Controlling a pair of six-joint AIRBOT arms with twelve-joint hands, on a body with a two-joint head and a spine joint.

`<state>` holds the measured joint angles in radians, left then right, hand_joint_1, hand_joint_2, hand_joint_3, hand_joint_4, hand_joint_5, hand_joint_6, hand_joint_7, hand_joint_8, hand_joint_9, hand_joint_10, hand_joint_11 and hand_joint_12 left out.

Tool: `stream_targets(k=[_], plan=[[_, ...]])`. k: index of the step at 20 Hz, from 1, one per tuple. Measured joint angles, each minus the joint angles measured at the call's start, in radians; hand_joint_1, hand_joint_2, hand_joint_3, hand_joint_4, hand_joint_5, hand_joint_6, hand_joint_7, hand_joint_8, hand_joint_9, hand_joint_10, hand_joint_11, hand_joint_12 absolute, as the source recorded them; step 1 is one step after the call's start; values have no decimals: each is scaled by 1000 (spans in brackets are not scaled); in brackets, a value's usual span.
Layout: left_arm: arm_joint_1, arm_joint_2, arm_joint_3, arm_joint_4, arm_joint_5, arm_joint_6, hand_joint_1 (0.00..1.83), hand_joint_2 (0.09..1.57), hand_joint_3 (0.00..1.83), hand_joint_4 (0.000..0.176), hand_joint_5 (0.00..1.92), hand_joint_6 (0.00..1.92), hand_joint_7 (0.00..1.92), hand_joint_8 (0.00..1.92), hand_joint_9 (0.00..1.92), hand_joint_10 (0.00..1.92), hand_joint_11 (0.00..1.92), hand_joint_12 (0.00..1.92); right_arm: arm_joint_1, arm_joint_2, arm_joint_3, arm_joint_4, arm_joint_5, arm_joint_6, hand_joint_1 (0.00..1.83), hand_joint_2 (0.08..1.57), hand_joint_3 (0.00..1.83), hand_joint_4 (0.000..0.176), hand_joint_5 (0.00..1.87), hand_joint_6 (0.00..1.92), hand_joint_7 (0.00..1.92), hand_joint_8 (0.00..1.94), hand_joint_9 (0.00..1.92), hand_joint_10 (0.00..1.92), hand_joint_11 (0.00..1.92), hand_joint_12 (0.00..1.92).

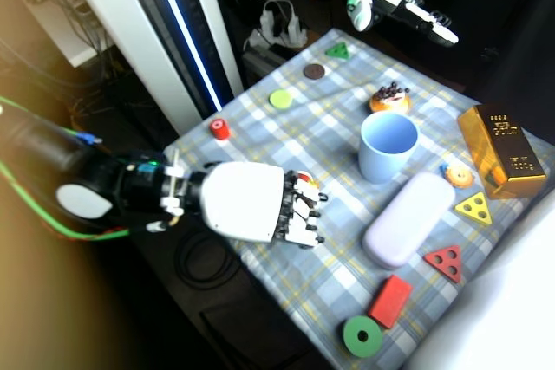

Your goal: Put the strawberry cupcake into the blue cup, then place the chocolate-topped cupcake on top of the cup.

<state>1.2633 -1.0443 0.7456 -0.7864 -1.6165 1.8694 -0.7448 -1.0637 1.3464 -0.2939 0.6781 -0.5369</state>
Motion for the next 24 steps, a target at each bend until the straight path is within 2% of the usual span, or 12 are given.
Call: stream_targets(k=[2,5,8,9,11,13,14,15,17,18,20,24], plan=[[0,0,-1,1,0,0,0,863,7,81,22,0,3,1,0,0,0,0,25,16,-11,-10,6,0,984,1228,0,30,767,1304,989,0,955,0,472,788],[0,0,-1,1,0,0,0,862,4,81,23,0,8,2,0,0,0,0,62,21,-19,-30,11,0,951,1230,0,91,760,1314,998,1,956,0,546,672],[0,0,-1,1,0,0,0,875,9,73,39,6,10,2,0,0,0,0,117,21,-21,-61,12,6,963,1243,1,44,740,1345,1036,8,979,3,518,674],[0,0,-5,-1,-1,0,0,873,7,76,39,5,9,1,0,0,0,0,145,20,-21,-69,14,8,948,1232,3,90,754,1323,1054,3,960,0,483,723],[0,0,-7,1,1,0,0,870,4,76,33,4,8,3,0,0,0,0,179,15,-21,-74,23,14,963,1240,0,53,747,1334,1023,0,952,2,445,884],[0,0,-7,0,0,0,0,861,0,80,38,5,6,2,0,0,0,0,193,10,-21,-91,21,16,952,1231,1,84,758,1318,1002,0,962,1,538,805],[-1,0,-7,0,2,0,0,859,0,80,40,5,11,3,0,0,0,0,202,3,-20,-97,19,16,976,1217,0,66,787,1274,1009,2,980,5,581,791],[-2,0,-7,0,3,0,0,866,2,81,42,6,19,6,0,0,0,0,210,-2,-18,-99,19,17,1003,1221,1,8,781,1282,946,0,950,1,573,766],[-2,0,-7,1,4,0,0,873,5,81,22,0,8,0,0,0,0,0,229,-18,-6,-99,21,17,1017,1211,0,0,802,1251,973,9,949,1,553,744],[-2,0,-7,0,5,0,0,874,5,73,31,5,12,3,0,0,0,0,234,-33,6,-95,23,17,999,1200,0,54,821,1222,975,5,930,1,505,721],[-2,0,-7,2,7,0,0,879,6,69,24,1,1,0,0,0,0,0,237,-55,22,-96,20,17,1026,1199,0,0,820,1224,959,0,984,14,599,752],[-3,0,-6,-3,9,0,0,898,11,69,24,1,1,0,0,0,0,0,257,-92,57,-94,23,19,1090,1202,0,0,814,1223,1025,5,1005,2,495,891]])
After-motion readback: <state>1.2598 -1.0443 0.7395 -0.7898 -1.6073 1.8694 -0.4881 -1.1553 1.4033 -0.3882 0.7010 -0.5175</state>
